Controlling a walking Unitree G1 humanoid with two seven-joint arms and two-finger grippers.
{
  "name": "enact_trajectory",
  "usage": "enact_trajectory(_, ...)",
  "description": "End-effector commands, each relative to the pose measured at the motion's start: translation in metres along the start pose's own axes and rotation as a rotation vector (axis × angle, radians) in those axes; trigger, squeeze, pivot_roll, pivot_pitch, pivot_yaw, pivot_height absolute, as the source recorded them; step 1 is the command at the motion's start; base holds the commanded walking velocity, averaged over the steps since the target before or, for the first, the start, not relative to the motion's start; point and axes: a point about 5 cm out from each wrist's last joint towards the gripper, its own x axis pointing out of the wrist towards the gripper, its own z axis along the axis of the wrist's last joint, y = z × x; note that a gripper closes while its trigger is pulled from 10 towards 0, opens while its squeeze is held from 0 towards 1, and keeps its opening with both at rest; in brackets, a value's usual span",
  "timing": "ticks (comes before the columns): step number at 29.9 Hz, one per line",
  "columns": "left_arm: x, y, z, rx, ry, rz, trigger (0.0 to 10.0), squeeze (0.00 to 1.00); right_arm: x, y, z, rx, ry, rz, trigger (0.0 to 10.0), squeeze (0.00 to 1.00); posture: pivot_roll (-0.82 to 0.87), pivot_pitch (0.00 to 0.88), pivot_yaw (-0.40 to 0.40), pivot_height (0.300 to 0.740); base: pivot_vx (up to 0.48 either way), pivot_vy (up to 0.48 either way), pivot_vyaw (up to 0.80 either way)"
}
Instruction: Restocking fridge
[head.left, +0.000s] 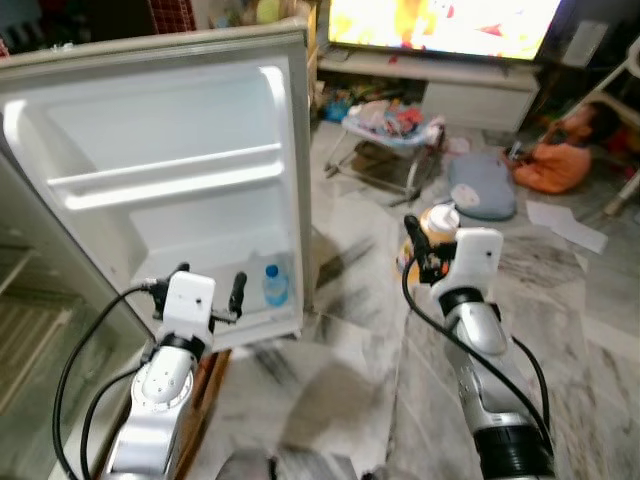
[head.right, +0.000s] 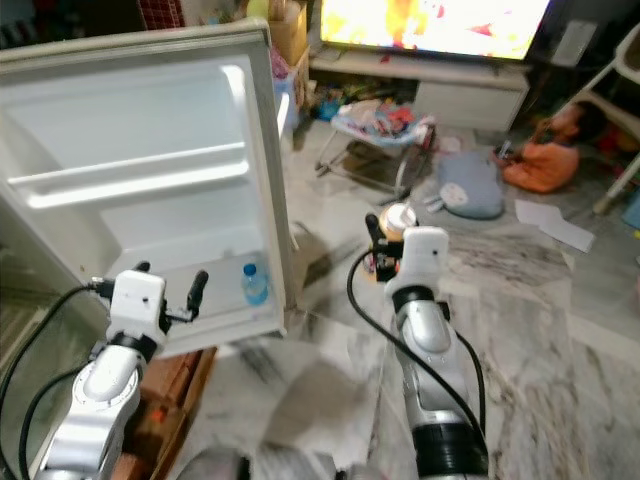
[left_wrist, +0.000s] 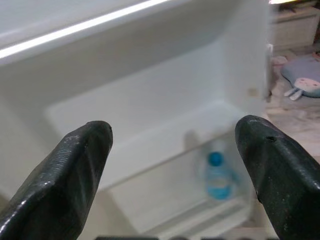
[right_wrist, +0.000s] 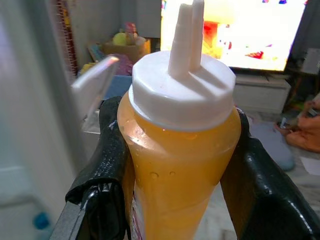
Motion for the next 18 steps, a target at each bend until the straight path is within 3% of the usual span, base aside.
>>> enact_trajectory(1, -0.0014, 0.0050, -0.0005, 0.020, 0.001, 0.015, 10.0, 0.00, 0.0042, 0.0102, 0.0104, -0.007, -0.046, 0.051, 10.0, 0.00, 0.12, 0.000, -0.037, 0.740, 0.000, 0.405, 0.00)
enact_trajectory(5, 0.0002, 0.0120, 0.0041, 0.151, -0.044, 0.113, 10.0, 0.00, 0.0038, 0.0102, 0.0117, -0.010, -0.051, 0.059, 10.0, 0.00, 0.11, 0.000, -0.039, 0.740, 0.000, 0.000, 0.70)
enact_trajectory(11, 0.0010, 0.0095, 0.0051, 0.075, -0.040, 0.080, 10.0, 0.00, 0.0049, 0.0104, 0.0116, -0.012, -0.050, 0.058, 10.0, 0.00, 0.12, 0.000, -0.043, 0.740, 0.000, 0.000, 0.80)
enact_trajectory(18, 0.0014, 0.0063, 0.0057, 0.067, -0.046, 0.067, 10.0, 0.00, 0.0066, 0.0105, 0.0124, -0.017, -0.051, 0.060, 10.0, 0.00, 0.12, 0.000, -0.046, 0.740, 0.000, 0.000, 0.78)
